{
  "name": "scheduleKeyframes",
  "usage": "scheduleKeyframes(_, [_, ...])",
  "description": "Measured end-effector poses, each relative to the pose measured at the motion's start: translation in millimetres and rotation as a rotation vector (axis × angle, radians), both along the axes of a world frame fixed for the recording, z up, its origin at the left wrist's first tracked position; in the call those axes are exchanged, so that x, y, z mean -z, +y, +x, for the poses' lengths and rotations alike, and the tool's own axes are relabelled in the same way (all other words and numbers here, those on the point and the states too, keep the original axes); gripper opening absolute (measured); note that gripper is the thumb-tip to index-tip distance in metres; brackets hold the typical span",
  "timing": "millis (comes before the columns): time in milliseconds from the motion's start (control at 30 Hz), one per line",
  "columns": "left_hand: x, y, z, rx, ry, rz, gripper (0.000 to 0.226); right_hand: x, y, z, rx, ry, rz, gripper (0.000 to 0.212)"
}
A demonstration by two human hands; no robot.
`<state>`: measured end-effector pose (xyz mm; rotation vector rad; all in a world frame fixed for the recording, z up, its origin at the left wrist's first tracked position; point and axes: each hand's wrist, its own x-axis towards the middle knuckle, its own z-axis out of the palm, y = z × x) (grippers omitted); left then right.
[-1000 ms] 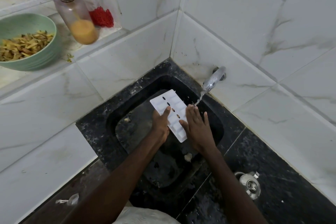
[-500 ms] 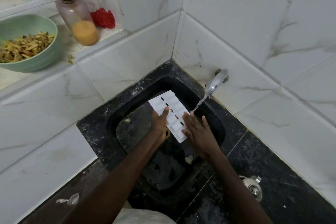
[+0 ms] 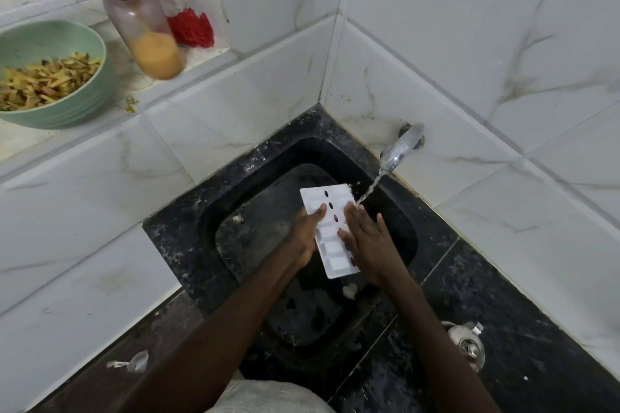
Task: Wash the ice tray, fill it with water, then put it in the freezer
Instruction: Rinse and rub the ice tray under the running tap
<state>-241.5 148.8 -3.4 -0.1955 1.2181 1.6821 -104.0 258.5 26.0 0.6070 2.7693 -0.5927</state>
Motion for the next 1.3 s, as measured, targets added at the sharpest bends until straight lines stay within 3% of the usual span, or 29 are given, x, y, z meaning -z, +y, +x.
scheduleKeyframes(200, [-3.6,5.5,10.6,0.004,0.000,0.028,0.035,5.6,8.0,0.6,0.030,0.011,0.029,0.088])
scheduleKeyframes(367, [-12.8,9.7,16.8,0.078,0.043,0.054,0.035,-0.4,38.4,-28.9,0.061,-0.021,0.069,0.064])
scheduleKeyframes(600, [-7.5,0.2,10.5,0.120,0.086,0.040,0.036,7.5,34.8,-38.4,0.119,-0.016,0.012,0.064])
scheduleKeyframes(900, [0.6,-2.5,-16.8,-0.134,0.077,-0.083,0.035,3.5,-15.5,17.4,0.089,0.040,-0.076,0.058])
scheduleKeyframes(1300, [-22.3,-2.2,-7.7,-0.002,0.051,0.031,0.037,-9.0,32.6,-39.6,0.046,-0.001,0.061,0.063])
